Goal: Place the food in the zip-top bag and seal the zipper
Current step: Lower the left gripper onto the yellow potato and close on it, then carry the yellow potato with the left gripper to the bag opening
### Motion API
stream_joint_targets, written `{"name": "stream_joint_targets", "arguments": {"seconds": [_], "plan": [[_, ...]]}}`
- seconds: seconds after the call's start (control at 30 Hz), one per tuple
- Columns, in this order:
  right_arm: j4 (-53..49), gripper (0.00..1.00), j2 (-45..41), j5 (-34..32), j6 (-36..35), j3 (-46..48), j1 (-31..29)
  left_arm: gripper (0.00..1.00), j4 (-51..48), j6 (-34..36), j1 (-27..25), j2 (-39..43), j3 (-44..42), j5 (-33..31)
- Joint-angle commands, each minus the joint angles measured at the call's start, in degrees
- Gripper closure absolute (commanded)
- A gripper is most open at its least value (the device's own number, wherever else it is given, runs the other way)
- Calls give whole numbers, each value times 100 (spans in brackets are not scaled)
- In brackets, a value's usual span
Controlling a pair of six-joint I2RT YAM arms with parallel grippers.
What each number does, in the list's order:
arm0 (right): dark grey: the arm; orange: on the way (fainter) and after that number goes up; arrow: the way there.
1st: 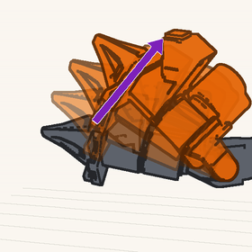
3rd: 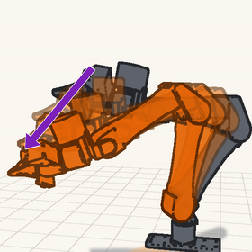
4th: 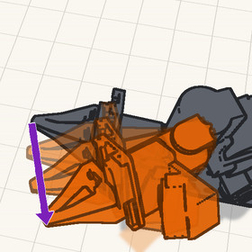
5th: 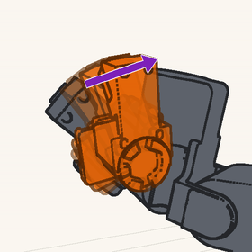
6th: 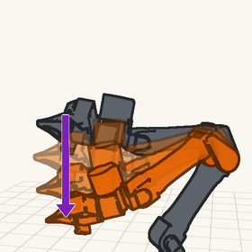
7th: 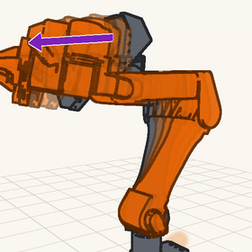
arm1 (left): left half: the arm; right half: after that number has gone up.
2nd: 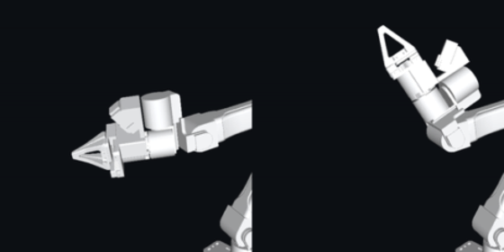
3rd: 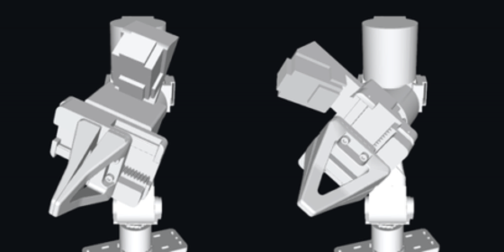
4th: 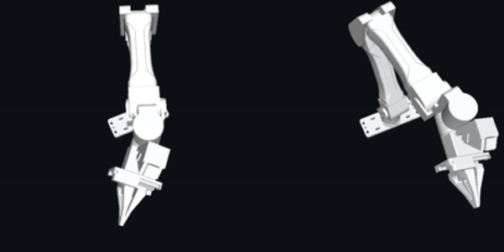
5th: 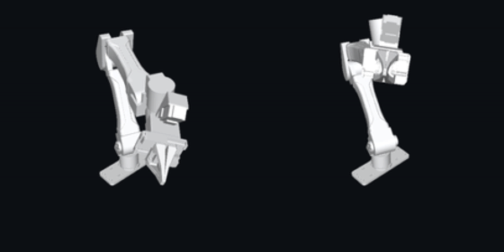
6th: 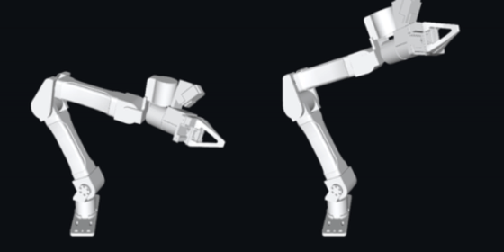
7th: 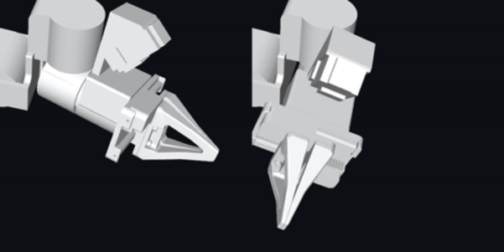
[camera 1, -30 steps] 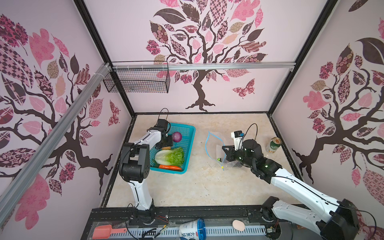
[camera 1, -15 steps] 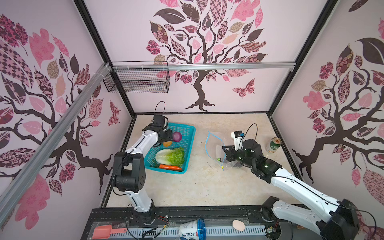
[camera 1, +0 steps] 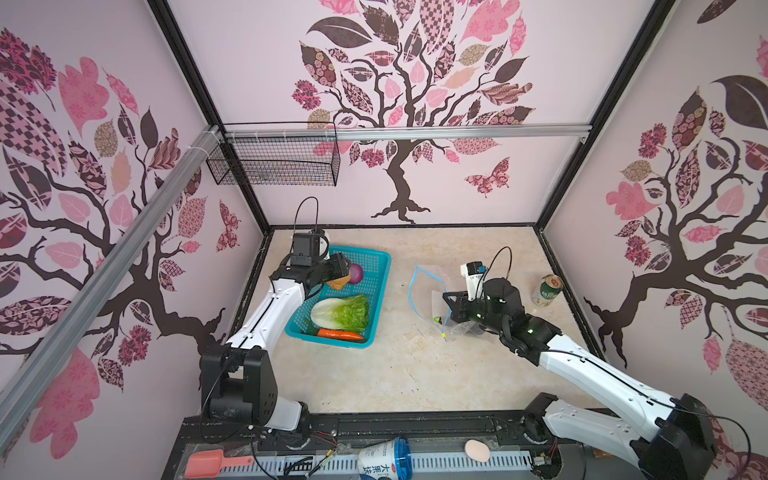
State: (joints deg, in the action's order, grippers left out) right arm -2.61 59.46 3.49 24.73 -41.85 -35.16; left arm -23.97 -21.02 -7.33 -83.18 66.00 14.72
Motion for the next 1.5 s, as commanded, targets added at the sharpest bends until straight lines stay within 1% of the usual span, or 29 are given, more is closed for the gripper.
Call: {"name": "stream_joint_targets", "arguments": {"seconds": [0.0, 0.1, 0.2, 0.27, 0.4, 0.5, 0.6, 0.7, 0.77, 0.83, 0.93, 1.1, 1.37, 1.47], "plan": [[96, 100, -72, 32, 93, -205, 9, 46, 305, -134, -55, -2, -220, 87], [60, 100, -125, 23, 102, -184, 10, 47, 205, -230, -219, -48, -151, 268], [32, 100, -171, -19, 111, -157, 9, 47, 229, -357, -616, 73, -128, 386], [43, 100, -187, -39, 131, -137, 13, 47, 402, -654, -832, 212, -228, 698], [98, 100, -150, -15, 205, -106, 9, 47, 1433, -1596, -1140, 651, -816, 1271], [116, 100, -77, 23, 245, -118, 10, 48, 2194, -2189, -1498, 983, -1137, 1286], [151, 100, 3, 68, 311, -146, 11, 48, 2538, -2483, -1952, 1273, -1264, 924], [206, 100, 39, 116, 384, -148, 9, 48, 2816, -2567, -2451, 1485, -1327, 468], [242, 100, 47, 156, 422, -148, 9, 48, 2997, -2512, -2791, 1558, -1348, 133], [255, 100, 48, 179, 454, -148, 9, 48, 3216, -2335, -3157, 1564, -1379, -334], [261, 100, 57, 251, 494, -172, 9, 48, 3605, -2050, -3587, 1424, -1404, -871], [236, 100, 52, 302, 514, -201, 11, 47, 3851, -1583, -3932, 940, -1343, -1367], [281, 100, -13, 251, 524, -169, 9, 48, 3930, -1559, -4054, 327, -1511, -1681], [292, 100, -5, 258, 518, -157, 9, 48, 3733, -1500, -4126, 173, -1431, -1765]]}}
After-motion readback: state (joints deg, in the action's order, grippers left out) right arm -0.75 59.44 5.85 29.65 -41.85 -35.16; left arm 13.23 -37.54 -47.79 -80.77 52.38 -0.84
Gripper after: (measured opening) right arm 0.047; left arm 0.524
